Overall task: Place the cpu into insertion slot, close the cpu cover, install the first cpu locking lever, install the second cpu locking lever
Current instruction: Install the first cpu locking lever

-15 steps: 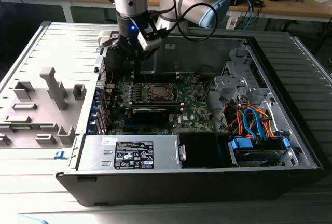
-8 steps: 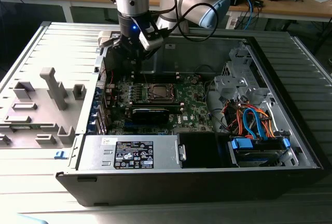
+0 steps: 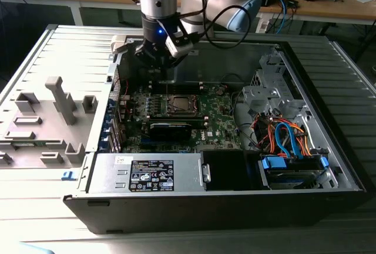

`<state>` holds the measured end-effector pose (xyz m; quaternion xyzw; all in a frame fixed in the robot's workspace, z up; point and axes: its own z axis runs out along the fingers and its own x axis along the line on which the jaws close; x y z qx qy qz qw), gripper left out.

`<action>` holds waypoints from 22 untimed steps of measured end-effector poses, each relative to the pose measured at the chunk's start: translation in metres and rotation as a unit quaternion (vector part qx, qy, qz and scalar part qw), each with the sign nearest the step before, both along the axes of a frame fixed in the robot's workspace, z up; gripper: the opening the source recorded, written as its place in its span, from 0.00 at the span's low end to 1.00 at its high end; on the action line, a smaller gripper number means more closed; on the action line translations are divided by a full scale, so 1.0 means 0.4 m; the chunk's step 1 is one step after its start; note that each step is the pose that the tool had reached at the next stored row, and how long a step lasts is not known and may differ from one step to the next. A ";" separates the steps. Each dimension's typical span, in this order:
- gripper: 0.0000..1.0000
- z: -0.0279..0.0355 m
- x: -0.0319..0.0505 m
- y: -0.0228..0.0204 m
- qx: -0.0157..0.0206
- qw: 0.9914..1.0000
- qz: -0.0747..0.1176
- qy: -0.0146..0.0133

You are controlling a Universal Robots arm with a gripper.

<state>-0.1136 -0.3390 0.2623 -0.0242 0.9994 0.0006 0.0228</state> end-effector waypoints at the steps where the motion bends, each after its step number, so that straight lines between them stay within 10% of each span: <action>1: 0.11 0.000 0.004 0.000 0.000 1.000 0.000 0.000; 12: 0.11 -0.048 0.018 0.000 0.000 1.000 0.000 0.000; 14: 0.11 -0.052 0.019 0.000 -0.006 1.000 -0.002 0.000; 16: 0.11 -0.052 0.022 0.000 -0.022 1.000 -0.003 0.003; 22: 0.11 -0.062 0.028 0.002 -0.024 0.999 -0.015 0.023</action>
